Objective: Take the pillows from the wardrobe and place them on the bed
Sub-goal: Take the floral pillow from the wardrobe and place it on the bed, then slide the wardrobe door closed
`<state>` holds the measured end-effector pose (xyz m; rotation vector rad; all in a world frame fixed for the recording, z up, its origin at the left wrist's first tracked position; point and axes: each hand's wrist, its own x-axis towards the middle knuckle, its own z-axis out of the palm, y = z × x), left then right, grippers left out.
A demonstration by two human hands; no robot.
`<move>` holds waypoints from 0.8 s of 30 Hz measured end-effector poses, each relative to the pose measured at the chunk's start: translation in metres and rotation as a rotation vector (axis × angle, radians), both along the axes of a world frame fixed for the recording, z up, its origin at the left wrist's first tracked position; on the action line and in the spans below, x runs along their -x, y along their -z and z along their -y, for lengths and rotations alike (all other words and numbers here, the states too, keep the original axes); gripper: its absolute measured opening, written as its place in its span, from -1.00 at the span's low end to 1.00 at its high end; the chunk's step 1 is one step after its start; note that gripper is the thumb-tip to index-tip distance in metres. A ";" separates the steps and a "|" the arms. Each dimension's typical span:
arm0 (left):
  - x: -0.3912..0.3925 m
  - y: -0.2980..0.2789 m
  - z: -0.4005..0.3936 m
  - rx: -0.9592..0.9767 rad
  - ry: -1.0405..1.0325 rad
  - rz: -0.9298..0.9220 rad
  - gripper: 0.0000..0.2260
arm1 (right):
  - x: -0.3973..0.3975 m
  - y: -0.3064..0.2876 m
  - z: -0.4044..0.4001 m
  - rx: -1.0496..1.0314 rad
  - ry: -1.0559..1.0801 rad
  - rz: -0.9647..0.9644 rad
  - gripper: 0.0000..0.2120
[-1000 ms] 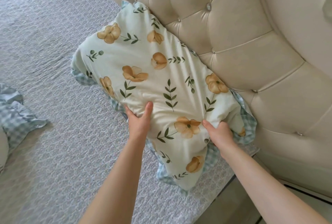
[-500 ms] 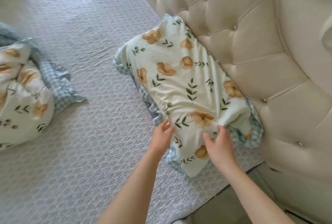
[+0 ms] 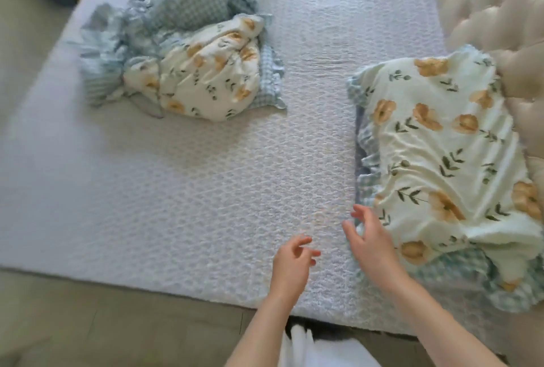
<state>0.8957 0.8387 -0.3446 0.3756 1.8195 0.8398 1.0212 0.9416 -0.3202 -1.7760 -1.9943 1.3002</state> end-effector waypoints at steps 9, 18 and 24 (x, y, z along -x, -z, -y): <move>0.045 -0.025 0.158 -0.005 -0.509 -0.179 -0.74 | 0.089 -0.017 0.082 0.017 -0.500 -0.003 -0.63; 0.085 -0.067 0.328 0.087 -0.852 -0.275 -0.76 | 0.193 -0.033 0.227 0.064 -0.915 -0.075 -0.64; 0.113 -0.084 0.449 0.240 -1.123 -0.401 -0.77 | 0.271 -0.048 0.347 0.110 -1.137 -0.126 -0.65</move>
